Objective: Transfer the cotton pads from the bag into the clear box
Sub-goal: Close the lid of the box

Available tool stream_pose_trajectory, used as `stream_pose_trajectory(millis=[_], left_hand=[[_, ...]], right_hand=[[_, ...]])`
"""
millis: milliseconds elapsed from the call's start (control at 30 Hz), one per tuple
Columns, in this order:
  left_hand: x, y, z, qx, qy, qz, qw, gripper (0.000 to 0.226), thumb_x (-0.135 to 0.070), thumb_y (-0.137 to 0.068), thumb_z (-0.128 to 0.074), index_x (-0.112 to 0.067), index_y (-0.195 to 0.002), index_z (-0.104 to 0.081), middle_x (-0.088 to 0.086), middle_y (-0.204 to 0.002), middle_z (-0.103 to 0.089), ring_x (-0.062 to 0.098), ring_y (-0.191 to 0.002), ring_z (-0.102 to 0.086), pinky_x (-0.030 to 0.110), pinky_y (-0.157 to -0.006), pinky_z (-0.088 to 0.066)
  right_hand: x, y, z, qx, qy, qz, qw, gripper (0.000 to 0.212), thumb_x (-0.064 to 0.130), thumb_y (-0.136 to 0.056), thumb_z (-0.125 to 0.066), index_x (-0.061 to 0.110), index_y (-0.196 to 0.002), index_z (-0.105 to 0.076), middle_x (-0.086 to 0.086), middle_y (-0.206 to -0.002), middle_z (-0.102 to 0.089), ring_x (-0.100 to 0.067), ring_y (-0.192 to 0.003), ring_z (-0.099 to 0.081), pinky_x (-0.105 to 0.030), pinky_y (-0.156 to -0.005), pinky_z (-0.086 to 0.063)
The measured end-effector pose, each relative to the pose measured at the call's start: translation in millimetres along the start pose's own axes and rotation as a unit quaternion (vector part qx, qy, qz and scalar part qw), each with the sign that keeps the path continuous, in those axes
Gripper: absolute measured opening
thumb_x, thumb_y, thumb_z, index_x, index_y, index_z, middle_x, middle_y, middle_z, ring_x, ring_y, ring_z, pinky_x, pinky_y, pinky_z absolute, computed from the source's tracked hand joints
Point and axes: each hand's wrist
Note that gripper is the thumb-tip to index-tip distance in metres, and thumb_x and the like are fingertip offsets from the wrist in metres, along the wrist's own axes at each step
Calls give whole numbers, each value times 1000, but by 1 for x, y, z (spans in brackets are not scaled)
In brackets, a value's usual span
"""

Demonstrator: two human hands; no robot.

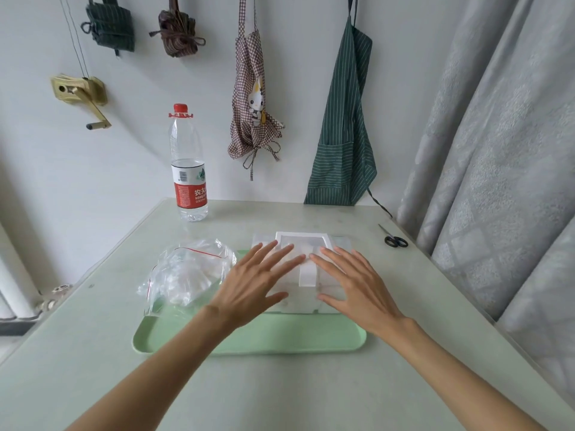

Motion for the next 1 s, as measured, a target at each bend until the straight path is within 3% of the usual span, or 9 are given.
stream_pose_trajectory(millis=[200, 333, 433, 600, 733, 867, 1000], left_hand=[[0, 3, -6, -36, 33, 13, 999, 76, -45, -74, -74, -35, -140, -38, -3, -140, -51, 24, -126, -52, 41, -105, -39], [3, -2, -7, -29, 43, 23, 998, 74, -45, -72, -76, -35, -137, -43, -4, -139, -52, 23, -125, -53, 40, -104, -40], [5, -11, -8, -14, 49, 33, 998, 74, -42, -71, -78, -34, -136, -45, -3, -140, -51, 25, -126, -52, 40, -105, -38], [11, -30, -11, 4, 51, 48, 998, 70, -37, -73, -78, -31, -135, -45, -2, -142, -48, 24, -129, -47, 35, -109, -32], [17, -41, -13, 10, 55, 54, 997, 68, -35, -76, -75, -29, -135, -43, -3, -142, -45, 21, -129, -45, 33, -109, -29], [16, -41, -19, 40, 64, 86, 993, 72, -35, -82, -68, -34, -142, -29, -7, -151, -31, 18, -141, -26, 33, -117, -11], [14, -34, -8, 66, 147, 145, 976, 92, -31, -76, -73, -35, -148, -15, -7, -159, -7, 17, -147, 1, 40, -119, 1]], right_hand=[[0, 1, -6, -32, -5, -4, 999, 72, 46, -74, -73, 33, -139, -43, 6, -140, -50, -20, -129, -47, -35, -111, -24], [2, -2, -4, -42, -36, -24, 998, 60, 61, -82, -52, 37, -137, -44, 9, -141, -48, -15, -131, -43, -33, -113, -23], [-2, -9, -7, -46, -61, -33, 996, 56, 61, -85, -46, 36, -135, -47, 8, -141, -49, -15, -132, -42, -33, -113, -23], [-11, -27, -12, 1, -112, -62, 992, 54, 53, -86, -58, 39, -136, -44, 11, -147, -40, -13, -140, -28, -36, -117, -12], [-10, -36, -18, -5, -128, -83, 988, 53, 50, -85, -61, 39, -135, -46, 10, -146, -41, -15, -141, -27, -34, -115, -8], [-13, -36, -20, 0, -102, -78, 992, 58, 61, -85, -47, 41, -139, -39, 12, -147, -39, -12, -140, -28, -31, -114, -6], [-13, -36, -15, 30, -110, -70, 991, 64, 69, -83, -30, 46, -143, -28, 16, -152, -27, -7, -143, -16, -29, -115, -1]])
Point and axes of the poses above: each hand's wrist, its own y-axis away from the middle knuckle, its own z-axis out of the back of the hand, x = y × z
